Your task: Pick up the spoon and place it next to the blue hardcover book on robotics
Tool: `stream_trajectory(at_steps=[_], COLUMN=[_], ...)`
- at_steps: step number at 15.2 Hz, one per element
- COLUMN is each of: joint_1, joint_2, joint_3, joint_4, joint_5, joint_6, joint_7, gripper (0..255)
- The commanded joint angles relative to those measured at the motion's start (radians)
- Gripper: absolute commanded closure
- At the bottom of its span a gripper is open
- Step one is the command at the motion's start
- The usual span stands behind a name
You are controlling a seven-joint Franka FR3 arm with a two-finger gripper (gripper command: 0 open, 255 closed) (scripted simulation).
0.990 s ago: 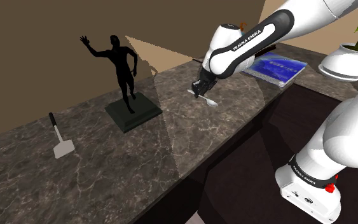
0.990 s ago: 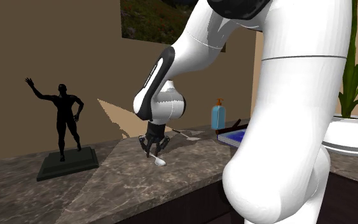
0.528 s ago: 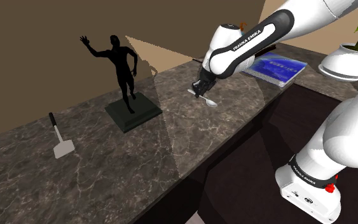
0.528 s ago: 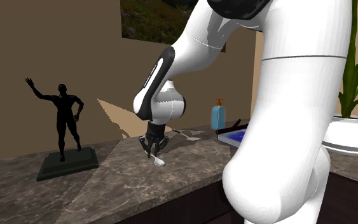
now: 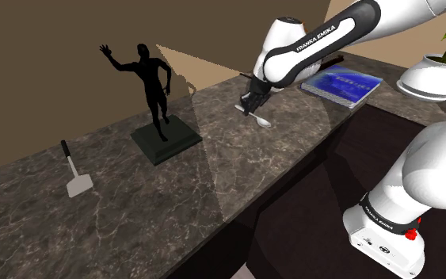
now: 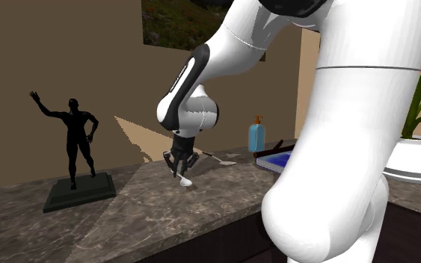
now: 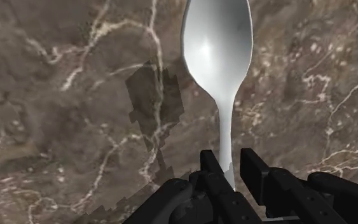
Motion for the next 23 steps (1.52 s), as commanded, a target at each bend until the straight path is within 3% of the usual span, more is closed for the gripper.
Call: stream_trajectory(at_steps=[1, 14, 23], joint_1=[-0.001, -0.007, -0.089], joint_2=[-0.017, -0.109, -0.276], joint_3=[0.000, 0.001, -0.145], joint_4=[0.013, 0.097, -0.052], joint_5=[-0.005, -0.024, -0.031], joint_6=[-0.030, -0.206, -0.238], joint_7=[0.004, 0.025, -0.193], gripper=[255, 255, 255])
